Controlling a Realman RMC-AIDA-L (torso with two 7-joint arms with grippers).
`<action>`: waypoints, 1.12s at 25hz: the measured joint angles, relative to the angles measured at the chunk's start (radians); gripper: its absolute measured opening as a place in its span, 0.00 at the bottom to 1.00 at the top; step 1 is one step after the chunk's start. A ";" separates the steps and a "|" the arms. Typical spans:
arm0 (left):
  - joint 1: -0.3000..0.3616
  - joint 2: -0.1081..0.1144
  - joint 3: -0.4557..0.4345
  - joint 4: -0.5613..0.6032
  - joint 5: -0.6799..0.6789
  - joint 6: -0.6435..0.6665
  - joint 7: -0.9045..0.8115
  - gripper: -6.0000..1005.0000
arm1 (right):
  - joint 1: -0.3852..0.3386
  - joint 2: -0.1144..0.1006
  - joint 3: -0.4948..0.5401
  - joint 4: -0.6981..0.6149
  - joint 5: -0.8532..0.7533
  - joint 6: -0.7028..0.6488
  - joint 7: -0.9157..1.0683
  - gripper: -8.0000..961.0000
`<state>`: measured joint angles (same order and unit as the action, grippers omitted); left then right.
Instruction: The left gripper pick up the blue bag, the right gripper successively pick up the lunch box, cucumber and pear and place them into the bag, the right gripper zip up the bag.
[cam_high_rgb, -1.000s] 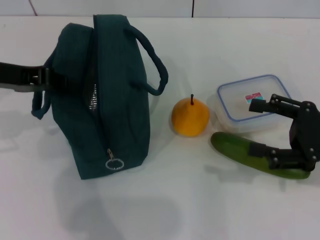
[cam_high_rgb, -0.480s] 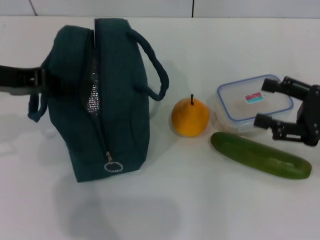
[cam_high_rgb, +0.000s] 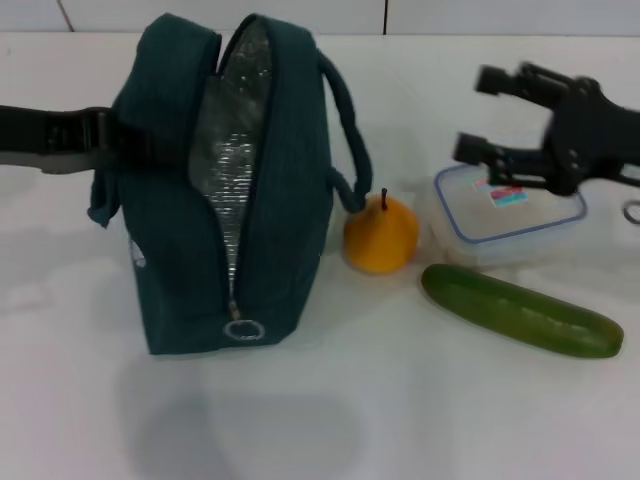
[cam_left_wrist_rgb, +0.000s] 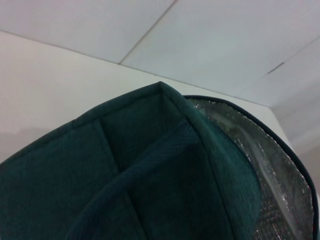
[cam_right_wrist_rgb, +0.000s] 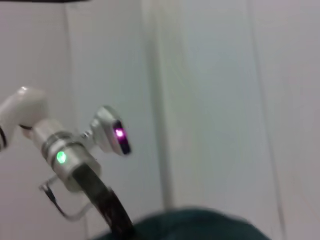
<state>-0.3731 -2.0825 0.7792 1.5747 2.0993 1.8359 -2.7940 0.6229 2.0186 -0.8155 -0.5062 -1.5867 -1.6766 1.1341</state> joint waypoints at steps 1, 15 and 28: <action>0.002 -0.001 0.005 0.000 -0.003 0.000 -0.001 0.05 | 0.026 0.002 -0.002 0.009 0.005 -0.001 0.000 0.90; 0.020 -0.005 0.083 -0.008 -0.011 -0.042 -0.005 0.05 | 0.205 0.008 -0.316 0.017 0.225 0.078 0.000 0.90; 0.030 -0.007 0.121 -0.010 -0.030 -0.066 -0.009 0.05 | 0.161 0.009 -0.584 0.015 0.269 0.314 0.016 0.90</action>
<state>-0.3433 -2.0896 0.8998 1.5646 2.0692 1.7702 -2.8034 0.7834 2.0277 -1.3996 -0.4914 -1.3182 -1.3623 1.1499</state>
